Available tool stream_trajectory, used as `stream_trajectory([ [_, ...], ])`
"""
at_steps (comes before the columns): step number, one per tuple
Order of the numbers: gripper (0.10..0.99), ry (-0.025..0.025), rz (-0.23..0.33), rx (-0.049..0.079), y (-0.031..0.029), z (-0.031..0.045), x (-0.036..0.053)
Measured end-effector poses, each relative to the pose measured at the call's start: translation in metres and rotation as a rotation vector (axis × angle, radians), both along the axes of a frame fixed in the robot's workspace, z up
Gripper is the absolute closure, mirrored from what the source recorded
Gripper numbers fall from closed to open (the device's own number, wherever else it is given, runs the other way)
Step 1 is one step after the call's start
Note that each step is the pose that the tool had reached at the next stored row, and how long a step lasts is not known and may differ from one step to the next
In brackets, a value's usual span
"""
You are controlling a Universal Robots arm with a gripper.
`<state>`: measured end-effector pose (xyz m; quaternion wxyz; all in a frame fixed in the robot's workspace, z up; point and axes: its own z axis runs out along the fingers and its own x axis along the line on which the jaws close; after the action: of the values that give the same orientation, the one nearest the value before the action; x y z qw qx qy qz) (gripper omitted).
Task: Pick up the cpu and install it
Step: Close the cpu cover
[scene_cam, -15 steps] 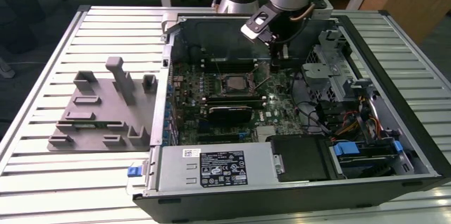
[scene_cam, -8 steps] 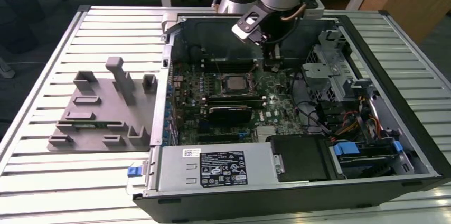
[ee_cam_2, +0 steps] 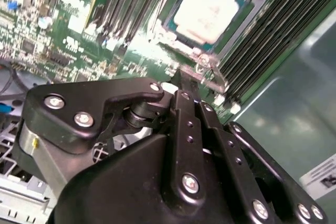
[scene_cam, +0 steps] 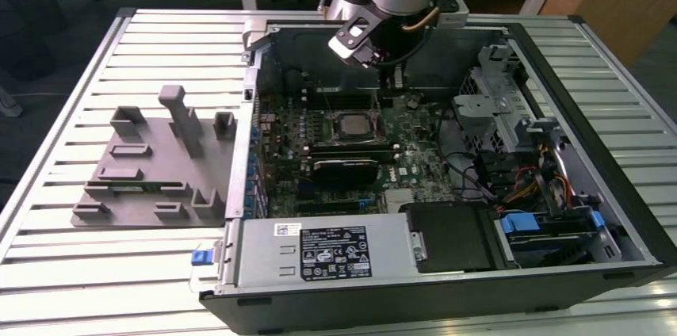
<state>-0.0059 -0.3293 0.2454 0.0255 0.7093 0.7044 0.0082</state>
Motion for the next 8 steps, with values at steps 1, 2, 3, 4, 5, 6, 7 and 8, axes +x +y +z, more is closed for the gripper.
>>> stream_trajectory([
  [1, 0.980, 0.0000, 0.000, 0.000, 0.0000, 0.0000, -0.0003],
  [2, 0.980, -0.0001, 0.000, 0.000, 0.0000, 0.0000, -0.0003],
  [3, 0.980, -0.0001, 0.000, 0.000, 0.0000, 0.0000, -0.0003],
  [4, 0.980, 0.0000, 0.000, 0.000, 0.0000, 0.0000, -0.0003],
  [5, 0.980, 0.0000, 0.000, 0.000, 0.0000, 0.0000, -0.0004],
  [6, 0.980, -0.0001, 0.000, 0.000, 0.0000, -0.0001, -0.0008],
  [7, 0.980, -0.0001, 0.000, 0.000, 0.0000, -0.0004, -0.0022],
  [8, 0.980, 0.0000, 0.000, 0.000, 0.0000, -0.0008, -0.0046],
])
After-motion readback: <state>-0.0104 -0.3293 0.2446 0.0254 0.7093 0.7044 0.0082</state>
